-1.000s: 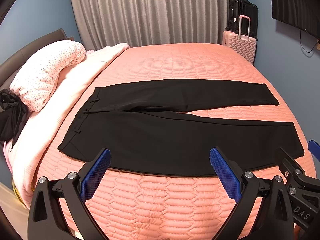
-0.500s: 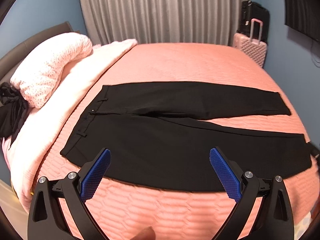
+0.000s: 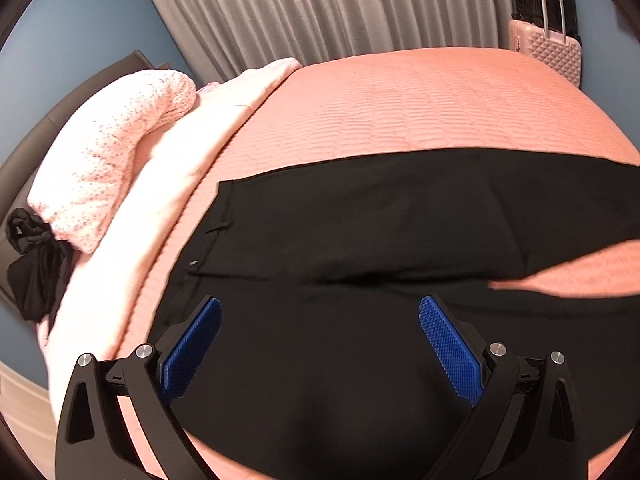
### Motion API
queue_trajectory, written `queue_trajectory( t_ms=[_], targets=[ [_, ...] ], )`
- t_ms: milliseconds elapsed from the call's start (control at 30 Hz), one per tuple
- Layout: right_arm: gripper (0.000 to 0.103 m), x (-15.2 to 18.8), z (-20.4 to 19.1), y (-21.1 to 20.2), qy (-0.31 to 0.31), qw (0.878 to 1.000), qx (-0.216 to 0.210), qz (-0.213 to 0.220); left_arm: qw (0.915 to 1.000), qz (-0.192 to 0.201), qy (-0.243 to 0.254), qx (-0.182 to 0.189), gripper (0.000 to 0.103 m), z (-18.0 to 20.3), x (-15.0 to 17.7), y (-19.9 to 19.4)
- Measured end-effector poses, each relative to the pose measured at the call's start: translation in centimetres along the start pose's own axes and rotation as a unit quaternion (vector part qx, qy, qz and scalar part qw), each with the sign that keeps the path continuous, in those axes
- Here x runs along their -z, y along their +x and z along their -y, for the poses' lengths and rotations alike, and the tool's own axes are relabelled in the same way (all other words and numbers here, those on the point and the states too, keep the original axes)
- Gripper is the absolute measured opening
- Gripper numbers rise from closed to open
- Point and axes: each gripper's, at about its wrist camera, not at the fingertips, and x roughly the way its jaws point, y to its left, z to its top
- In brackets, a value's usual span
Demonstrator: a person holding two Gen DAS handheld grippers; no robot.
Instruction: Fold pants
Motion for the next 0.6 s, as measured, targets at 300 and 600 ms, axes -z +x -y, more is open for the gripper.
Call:
queue_trajectory(
  t_ms=[300,600],
  targets=[
    [0.098,-6.4,4.8,10.0,0.033,0.997,-0.066,-0.036,0.9981,-0.008,-0.029,0.054,0.098,3.0,-3.0,4.2],
    [0.098,-7.5,6.0,16.8,-0.049,0.990,-0.094,-0.094,0.9885,-0.003,-0.087,0.124,0.098,2.1,-3.6,5.9]
  ],
)
